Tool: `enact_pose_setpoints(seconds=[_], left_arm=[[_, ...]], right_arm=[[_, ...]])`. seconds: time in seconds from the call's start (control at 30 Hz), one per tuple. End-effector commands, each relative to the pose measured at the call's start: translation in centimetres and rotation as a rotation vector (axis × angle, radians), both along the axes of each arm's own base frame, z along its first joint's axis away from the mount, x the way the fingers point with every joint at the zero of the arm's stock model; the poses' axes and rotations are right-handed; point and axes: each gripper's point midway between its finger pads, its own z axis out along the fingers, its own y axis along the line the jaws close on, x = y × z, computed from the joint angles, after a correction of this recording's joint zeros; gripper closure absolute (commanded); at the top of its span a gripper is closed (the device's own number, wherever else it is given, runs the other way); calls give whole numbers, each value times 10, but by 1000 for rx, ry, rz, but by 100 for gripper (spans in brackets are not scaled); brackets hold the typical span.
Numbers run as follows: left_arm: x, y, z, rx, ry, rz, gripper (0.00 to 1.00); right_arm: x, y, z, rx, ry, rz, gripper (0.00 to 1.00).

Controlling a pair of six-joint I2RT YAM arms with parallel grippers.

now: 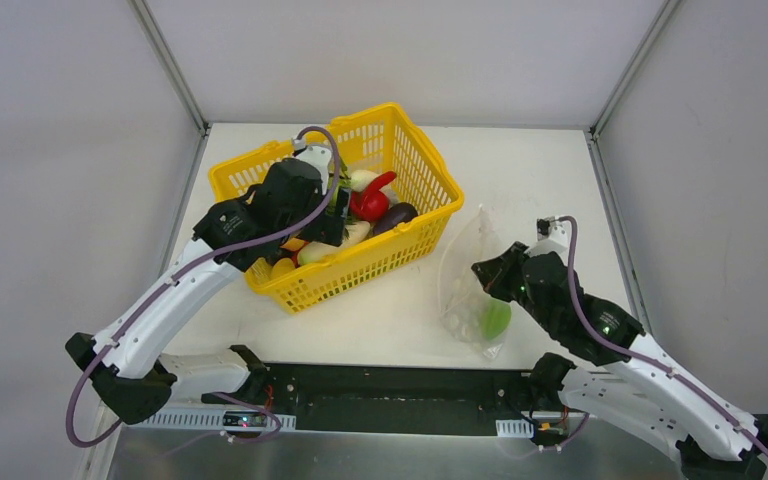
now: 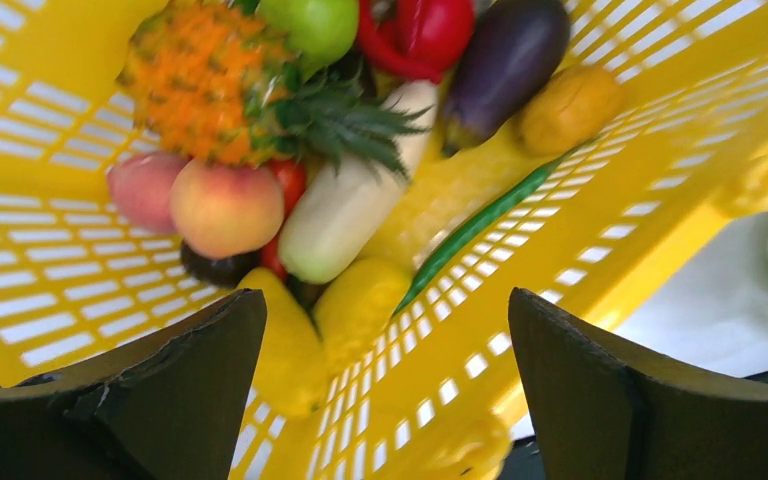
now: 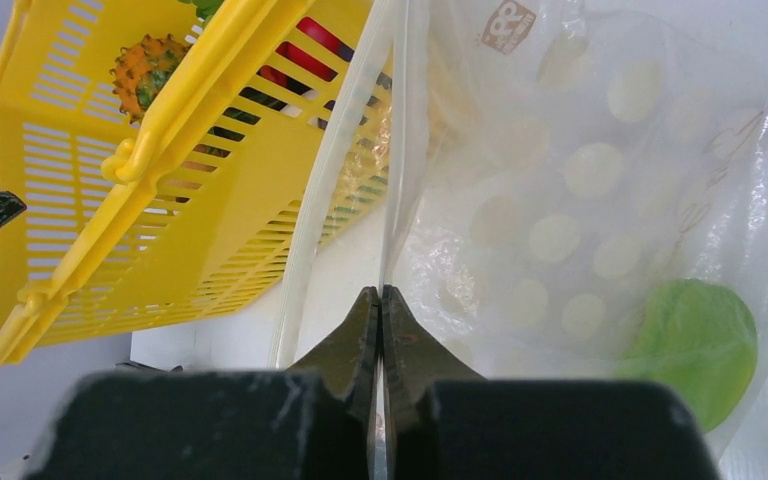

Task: Place the food in the zip-top bag and seal the zipper
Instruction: Pick up the fake fruit from the bin.

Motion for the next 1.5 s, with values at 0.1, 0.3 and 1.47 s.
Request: enact_pose_setpoints(seconds=[0.1, 0.3, 1.47], left_arm=[[-17, 72, -44, 177, 169, 175, 4], [-18, 86, -85, 251, 321, 235, 2], [-17, 108, -185, 650, 695, 369, 35]], right_arm=[[-2, 10, 12, 0, -10, 58, 100], [-2, 12, 12, 7, -12, 65, 100], [-1, 9, 12, 1, -28, 57, 100]])
